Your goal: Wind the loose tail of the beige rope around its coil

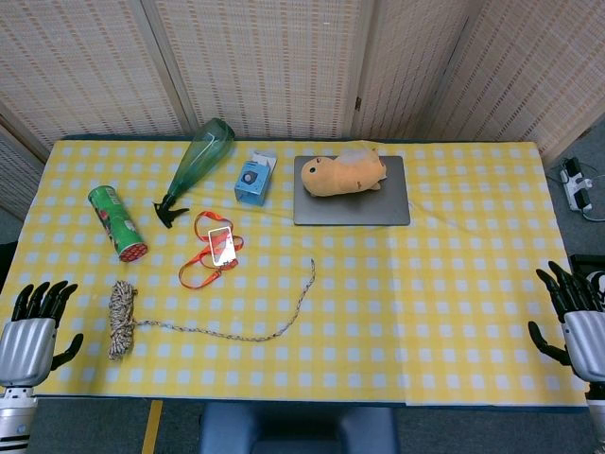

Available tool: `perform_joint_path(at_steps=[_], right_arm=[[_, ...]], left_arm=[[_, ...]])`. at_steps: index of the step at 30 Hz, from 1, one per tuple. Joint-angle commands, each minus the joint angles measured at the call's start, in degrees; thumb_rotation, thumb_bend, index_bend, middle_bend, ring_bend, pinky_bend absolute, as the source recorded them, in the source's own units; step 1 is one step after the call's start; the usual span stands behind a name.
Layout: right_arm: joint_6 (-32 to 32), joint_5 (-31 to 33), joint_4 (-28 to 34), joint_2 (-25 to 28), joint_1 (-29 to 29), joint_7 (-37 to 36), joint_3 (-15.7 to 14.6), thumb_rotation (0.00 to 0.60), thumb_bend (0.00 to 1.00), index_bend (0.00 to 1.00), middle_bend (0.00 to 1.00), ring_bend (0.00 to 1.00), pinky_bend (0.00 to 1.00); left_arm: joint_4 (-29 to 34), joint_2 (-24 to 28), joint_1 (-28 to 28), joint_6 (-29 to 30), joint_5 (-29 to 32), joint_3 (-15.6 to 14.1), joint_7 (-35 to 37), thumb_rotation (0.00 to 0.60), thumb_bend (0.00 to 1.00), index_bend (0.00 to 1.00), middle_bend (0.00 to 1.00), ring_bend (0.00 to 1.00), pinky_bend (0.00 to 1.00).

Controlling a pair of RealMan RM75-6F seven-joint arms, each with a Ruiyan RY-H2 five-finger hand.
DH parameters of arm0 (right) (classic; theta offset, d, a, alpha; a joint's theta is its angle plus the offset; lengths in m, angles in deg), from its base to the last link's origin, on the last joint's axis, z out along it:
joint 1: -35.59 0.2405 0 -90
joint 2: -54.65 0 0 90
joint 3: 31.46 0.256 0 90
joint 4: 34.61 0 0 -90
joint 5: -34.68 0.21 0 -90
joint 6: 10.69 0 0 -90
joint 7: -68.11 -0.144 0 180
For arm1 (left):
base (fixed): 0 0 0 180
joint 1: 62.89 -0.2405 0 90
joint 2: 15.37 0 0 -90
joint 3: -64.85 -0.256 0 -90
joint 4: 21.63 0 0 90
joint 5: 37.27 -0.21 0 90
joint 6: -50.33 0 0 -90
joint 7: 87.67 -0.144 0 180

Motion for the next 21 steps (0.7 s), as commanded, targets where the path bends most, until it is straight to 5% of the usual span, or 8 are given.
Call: perform_joint_path(at_steps=[1,16,21], right_arm=[[-0.26,0.05,0.28,-0.02,0.37,0.47,0.21,0.600,0.45,0.00,0.00,0.07,0.00],[1.53,0.24,1.21,1.13,-0.12,0.65,0.67,0.600,0.45,0.00,0.00,0.07,0.00],[2.23,0.14,0.85,1.19,-0.60,0.05,0.51,0.600,0.45,0.00,0.00,0.07,0.00]], left_arm=[[0.00,-0.33,0.13,-0.15,0.26,0.16,-0.34,0.600,0.35,0.18,0.15,0.11,0.04],[3.05,-0.84,1.65,-0.26,-1.06,1.07,-2.17,0.600,0.35,0.18,0.15,0.13,0.05],[5.89,-1.29,3.42,-3.44,0.42,1.27,-4.23,0.600,0.28,0.17,0.15,0.14,0.05]])
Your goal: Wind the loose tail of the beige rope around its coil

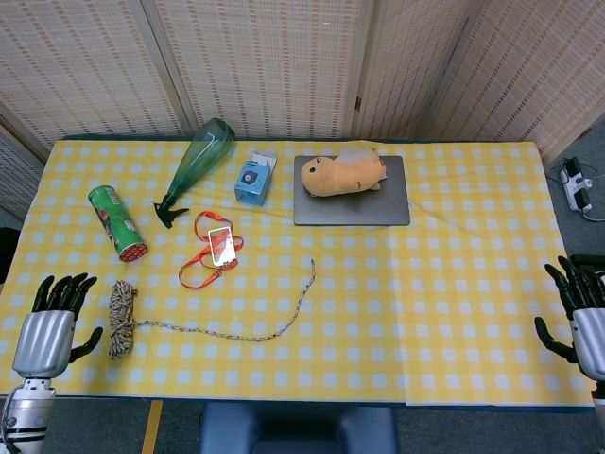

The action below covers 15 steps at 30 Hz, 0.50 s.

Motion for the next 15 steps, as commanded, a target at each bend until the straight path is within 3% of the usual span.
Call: perform_joint_path(at_steps=[1,8,15], right_arm=[[0.15,-0.03,-0.26,-0.04,-0.16,-0.36,-0.10,0.600,0.45,0.00,0.00,0.07,0.00],[0.16,-0.09,-1.03,-0.33,-0.30,-1.05,-0.27,0.600,0.45,0.00,0.00,0.07,0.00],[-0.12,0.24,-1.54,-0.52,-0.36,-1.66,-0.31,0.600,0.45,0.00,0.00,0.07,0.00]], left_arm=[[1.48,-0.70,1.50,-2.26,1.20,0.40,-1.19,0.600,0.27,0.16,0.15,0.14,0.05],[1.42,-4.30,4.89,-7.27,4.57,1.21,-3.90,0.600,0.23,0.02,0.13,0.09,0.02],[-1.39,-9.33,7.91,-11.63,11.71,2.29,-8.14,0.600,0.22,0.00,0.05,0.03,0.00]])
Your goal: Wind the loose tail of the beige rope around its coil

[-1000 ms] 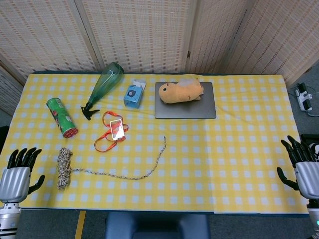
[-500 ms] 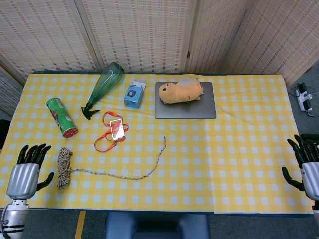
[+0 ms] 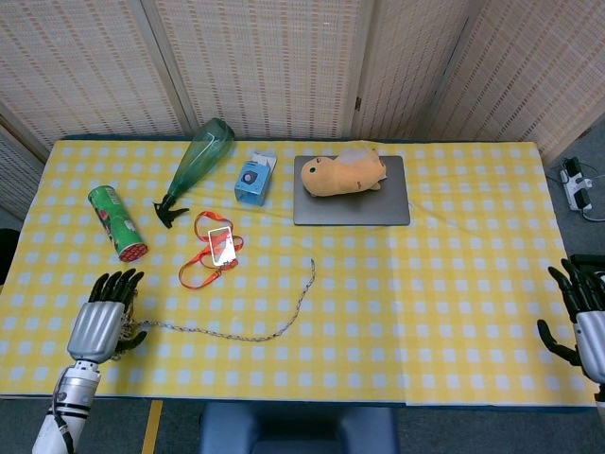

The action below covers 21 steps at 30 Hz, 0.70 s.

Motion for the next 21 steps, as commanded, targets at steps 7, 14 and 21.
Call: perform_joint_path(at_steps=[7,14,21], right_arm=[[0.25,0.07,-0.21,0.09,-0.16,-0.30,0.07,0.600,0.45,0.00,0.00,0.07,0.00],[0.18,-0.17,-0.45,-0.07,-0.08,-0.63,-0.01,0.600,0.45,0.00,0.00,0.07,0.00],[0.58,-0.21,-0.48,0.05,-0.26,-0.85,0.05,0.600,0.45,0.00,0.00,0.07,0.00]], left_arm=[[-4.15,-5.71,1.91,-1.75,7.31,0.89,-2.69,0.600,0.22,0.00,0.00,0.00,0.00],[-10.38,-10.56,1.85,-0.50,11.85,0.84,-5.37,0.600,0.22,0.00,0.00,0.00,0.00],[-15.04,-12.88,1.82,-0.79,16.79,1.79,-5.86,0.600,0.22,0.00,0.00,0.00,0.00]])
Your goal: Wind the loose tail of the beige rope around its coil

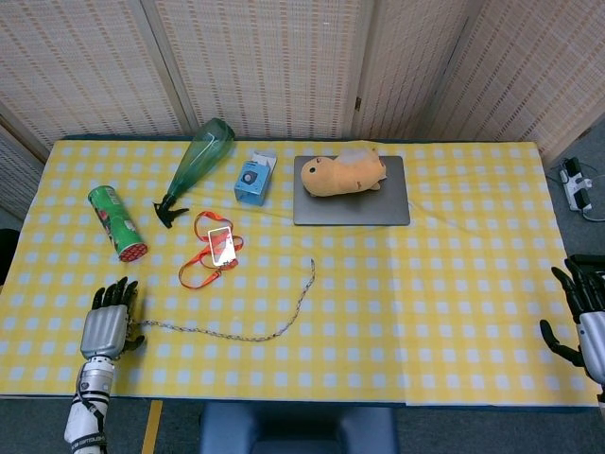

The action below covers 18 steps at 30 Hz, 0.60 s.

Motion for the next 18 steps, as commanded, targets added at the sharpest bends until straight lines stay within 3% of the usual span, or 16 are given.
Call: perform_joint_path(at_steps=[1,7,13,18], right_arm=[[-0.05,-0.05,-0.02,-0.03,0.01,0.01,-0.04,0.600,0.45,0.00,0.00,0.07,0.00],[0.00,0.04,-0.10,-0.03,-0.08,-0.09,-0.03,0.600,0.45,0.00,0.00,0.07,0.00],[-0.03,0.12,-0.24,-0.07,-0.17,-0.22,-0.09,0.600,0.45,0.00,0.00,0.07,0.00],[0.06,0.27,-0.37,-0.07,-0.35,-0.37,-0.10,0.600,0.45,0.00,0.00,0.07,0.00]], left_arm=[[-2.05,-1.18,-0.03,0.37,2.46,0.91,-0.77,0.600,0.22,0.00,0.00,0.00,0.00],[-4.41,-1.85,0.22,0.34,7.88,3.35,-1.52,0.600,0.22,0.00,0.00,0.00,0.05],[-5.46,-2.44,0.66,1.70,11.74,5.23,-3.03,0.600,0.22,0.00,0.03,0.10,0.24],[-5.17,-2.57,0.26,4.17,13.17,5.75,-4.10,0.600,0.22,0.11,0.13,0.20,0.40]])
